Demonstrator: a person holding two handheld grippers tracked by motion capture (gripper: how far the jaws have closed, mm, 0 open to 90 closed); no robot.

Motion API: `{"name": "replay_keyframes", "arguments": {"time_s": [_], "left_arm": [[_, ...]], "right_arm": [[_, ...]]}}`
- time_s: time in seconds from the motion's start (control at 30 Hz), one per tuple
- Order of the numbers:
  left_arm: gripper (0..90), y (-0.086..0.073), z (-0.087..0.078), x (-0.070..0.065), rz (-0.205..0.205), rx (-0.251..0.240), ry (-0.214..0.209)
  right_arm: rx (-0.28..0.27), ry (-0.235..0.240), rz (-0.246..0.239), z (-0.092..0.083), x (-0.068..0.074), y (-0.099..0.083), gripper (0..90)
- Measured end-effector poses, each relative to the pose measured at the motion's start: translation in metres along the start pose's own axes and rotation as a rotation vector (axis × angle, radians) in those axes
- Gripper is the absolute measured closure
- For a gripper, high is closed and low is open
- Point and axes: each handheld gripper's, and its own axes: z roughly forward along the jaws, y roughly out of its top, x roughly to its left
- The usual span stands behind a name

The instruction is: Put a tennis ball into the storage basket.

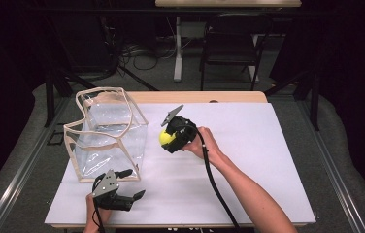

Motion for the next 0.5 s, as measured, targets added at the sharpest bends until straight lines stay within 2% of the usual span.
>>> {"name": "replay_keyframes", "arguments": {"time_s": [0.5], "left_arm": [[16.1, 0.000, 0.001, 0.000, 0.004, 0.002, -0.005]], "right_arm": [[0.007, 0.000, -0.009, -0.006, -0.004, 0.012, 26.7]]}}
